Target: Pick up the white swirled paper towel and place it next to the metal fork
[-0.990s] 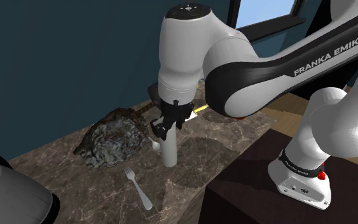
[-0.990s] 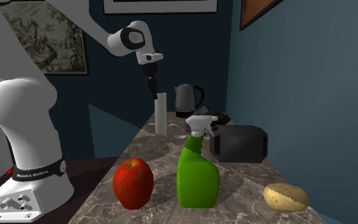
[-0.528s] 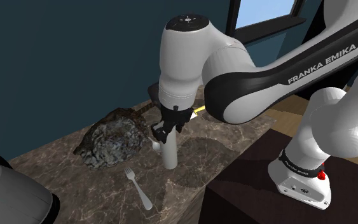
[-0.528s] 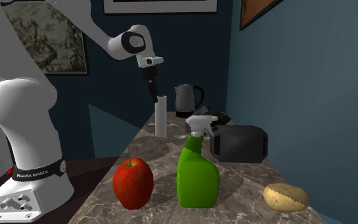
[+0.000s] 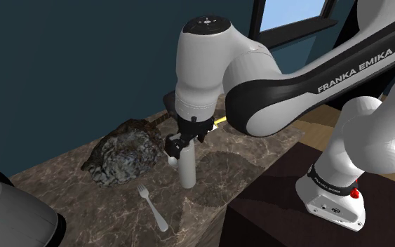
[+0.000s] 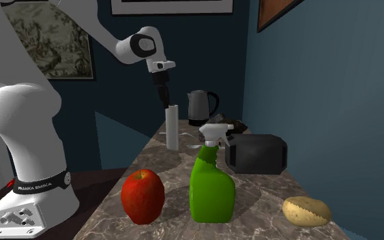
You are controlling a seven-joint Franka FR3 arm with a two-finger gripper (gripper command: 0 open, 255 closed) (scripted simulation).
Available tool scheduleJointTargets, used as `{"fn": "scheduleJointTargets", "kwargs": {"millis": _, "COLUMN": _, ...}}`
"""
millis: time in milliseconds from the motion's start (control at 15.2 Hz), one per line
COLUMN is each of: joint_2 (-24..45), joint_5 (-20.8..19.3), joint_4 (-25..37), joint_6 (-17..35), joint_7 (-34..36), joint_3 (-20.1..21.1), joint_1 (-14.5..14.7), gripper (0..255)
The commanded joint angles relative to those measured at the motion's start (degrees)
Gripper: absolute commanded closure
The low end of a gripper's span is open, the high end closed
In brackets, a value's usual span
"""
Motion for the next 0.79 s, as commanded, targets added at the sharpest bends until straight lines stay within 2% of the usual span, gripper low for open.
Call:
{"fn": "scheduleJointTargets", "kwargs": {"millis": 0, "joint_2": 0.0, "joint_5": 0.0, "joint_4": 0.0, "joint_6": 0.0, "joint_7": 0.0, "joint_3": 0.0, "joint_1": 0.0, "gripper": 0}}
{"fn": "scheduleJointTargets", "kwargs": {"millis": 264, "joint_2": -4.18, "joint_5": 1.96, "joint_4": 3.89, "joint_6": -7.75, "joint_7": -1.51, "joint_3": -1.2, "joint_1": 1.14, "gripper": 0}}
{"fn": "scheduleJointTargets", "kwargs": {"millis": 726, "joint_2": -4.18, "joint_5": 1.96, "joint_4": 3.89, "joint_6": -7.75, "joint_7": -1.51, "joint_3": -1.21, "joint_1": 1.15, "gripper": 0}}
